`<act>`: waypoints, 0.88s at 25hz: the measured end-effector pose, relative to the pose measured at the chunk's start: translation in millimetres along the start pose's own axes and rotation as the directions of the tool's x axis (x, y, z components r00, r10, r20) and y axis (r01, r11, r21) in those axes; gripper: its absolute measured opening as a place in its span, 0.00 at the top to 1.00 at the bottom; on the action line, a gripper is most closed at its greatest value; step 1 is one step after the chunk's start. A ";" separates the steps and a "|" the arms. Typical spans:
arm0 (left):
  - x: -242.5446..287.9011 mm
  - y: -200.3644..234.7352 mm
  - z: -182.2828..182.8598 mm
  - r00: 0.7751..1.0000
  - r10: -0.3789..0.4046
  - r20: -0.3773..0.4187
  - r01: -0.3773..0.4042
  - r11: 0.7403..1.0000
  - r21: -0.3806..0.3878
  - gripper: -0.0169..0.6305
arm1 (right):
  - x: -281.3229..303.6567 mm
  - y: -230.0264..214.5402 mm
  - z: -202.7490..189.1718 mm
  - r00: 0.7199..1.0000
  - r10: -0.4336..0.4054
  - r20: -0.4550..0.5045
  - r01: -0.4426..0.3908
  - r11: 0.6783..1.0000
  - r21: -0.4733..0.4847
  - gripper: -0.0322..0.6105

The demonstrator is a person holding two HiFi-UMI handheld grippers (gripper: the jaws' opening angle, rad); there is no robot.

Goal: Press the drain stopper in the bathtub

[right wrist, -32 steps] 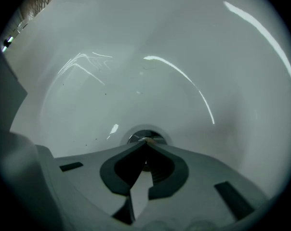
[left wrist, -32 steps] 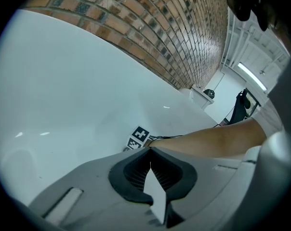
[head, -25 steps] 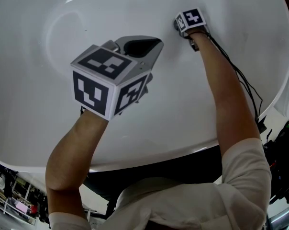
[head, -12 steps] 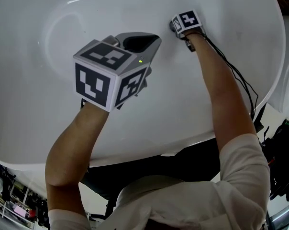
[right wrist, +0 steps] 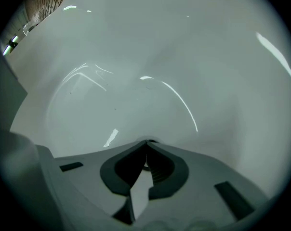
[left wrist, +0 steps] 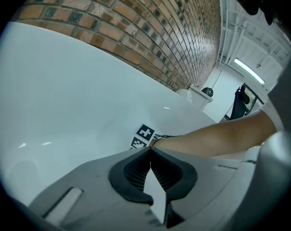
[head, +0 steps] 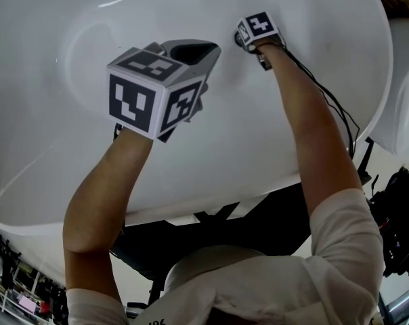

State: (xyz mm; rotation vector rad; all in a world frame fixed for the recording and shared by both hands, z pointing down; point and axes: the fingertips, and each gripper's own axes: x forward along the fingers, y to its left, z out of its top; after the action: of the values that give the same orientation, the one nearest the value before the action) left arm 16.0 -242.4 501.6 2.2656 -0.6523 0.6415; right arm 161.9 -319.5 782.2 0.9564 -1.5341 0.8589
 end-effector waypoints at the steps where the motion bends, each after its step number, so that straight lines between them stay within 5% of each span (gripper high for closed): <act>1: 0.0 -1.1 1.3 1.000 0.000 0.002 0.000 1.000 0.006 0.96 | -4.6 -0.3 2.1 1.000 0.000 0.008 0.000 1.000 0.003 0.92; 8: -11.5 -2.2 7.9 1.000 0.011 0.009 -0.011 1.000 0.019 0.96 | -42.9 9.8 19.9 0.998 0.004 0.057 -0.004 1.000 0.003 0.92; 12: -16.4 4.4 20.8 0.998 0.023 0.061 -0.020 0.999 -0.037 0.96 | -64.1 7.6 26.7 0.997 -0.004 0.077 0.006 1.000 -0.018 0.92; 22: -55.2 -0.5 56.5 0.979 0.130 0.159 -0.123 0.991 -0.053 0.93 | -135.3 -0.4 51.3 0.985 -0.054 0.161 0.061 0.998 -0.036 0.92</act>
State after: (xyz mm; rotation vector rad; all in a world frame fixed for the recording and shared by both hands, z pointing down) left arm -10.7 -268.0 431.8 2.2657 -0.8875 0.5003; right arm 154.1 -348.4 640.6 1.0560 -1.6458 0.7215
